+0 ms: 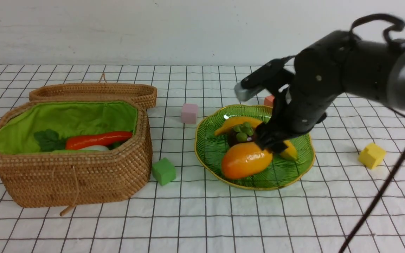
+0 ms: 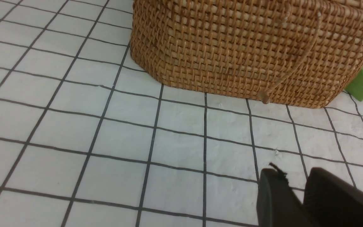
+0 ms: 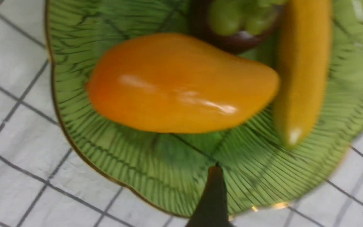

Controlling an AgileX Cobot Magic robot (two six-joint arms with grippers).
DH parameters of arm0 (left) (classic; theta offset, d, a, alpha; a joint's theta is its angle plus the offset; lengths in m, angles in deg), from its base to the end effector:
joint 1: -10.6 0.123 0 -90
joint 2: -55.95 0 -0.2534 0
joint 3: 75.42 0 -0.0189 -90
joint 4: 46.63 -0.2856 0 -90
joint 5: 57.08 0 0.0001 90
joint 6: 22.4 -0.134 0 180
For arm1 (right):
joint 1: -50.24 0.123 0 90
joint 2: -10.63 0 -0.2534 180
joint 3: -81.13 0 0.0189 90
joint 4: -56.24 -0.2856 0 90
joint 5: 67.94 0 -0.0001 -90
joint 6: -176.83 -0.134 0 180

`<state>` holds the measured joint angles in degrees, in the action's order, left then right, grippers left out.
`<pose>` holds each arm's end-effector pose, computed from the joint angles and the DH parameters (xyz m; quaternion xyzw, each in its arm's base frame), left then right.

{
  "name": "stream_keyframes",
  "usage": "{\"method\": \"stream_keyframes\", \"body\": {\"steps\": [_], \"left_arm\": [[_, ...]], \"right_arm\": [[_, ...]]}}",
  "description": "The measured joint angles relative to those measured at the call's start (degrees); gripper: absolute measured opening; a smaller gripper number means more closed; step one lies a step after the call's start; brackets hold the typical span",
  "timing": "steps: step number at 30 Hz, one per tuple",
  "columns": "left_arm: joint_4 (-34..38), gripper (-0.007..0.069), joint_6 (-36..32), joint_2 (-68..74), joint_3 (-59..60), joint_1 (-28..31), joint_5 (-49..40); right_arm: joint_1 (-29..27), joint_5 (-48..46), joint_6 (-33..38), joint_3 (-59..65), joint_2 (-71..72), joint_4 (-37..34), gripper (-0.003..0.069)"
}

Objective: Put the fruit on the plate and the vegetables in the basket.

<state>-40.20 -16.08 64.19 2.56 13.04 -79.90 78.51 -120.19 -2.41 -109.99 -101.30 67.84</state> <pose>0.1597 0.0010 0.1535 -0.0915 0.8084 -0.0673 0.5776 0.3974 0.1895 0.2057 -0.2827 0.9262 -0.0344 0.2470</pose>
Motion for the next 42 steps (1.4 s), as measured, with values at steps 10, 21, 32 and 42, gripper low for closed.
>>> {"method": "stream_keyframes", "body": {"steps": [10,21,32,42], "left_arm": [[0.0,0.0149,0.0,0.0,0.0,0.0,0.0],[0.0,0.0161,0.0,0.0,0.0,0.0,0.0],[0.0,0.0168,0.0,0.0,0.0,0.0,0.0],[0.0,0.0183,0.0,0.0,0.0,0.0,0.0]], "right_arm": [[0.0,-11.4,-13.9,8.4,26.3,-3.7,0.0013],[0.1,-3.4,-14.1,35.0,47.6,-7.1,-0.0008],[0.1,-6.8,-14.3,35.9,51.9,-6.9,-0.0007],[3.3,-7.0,-14.3,36.0,53.0,-7.1,-0.0001]]}}
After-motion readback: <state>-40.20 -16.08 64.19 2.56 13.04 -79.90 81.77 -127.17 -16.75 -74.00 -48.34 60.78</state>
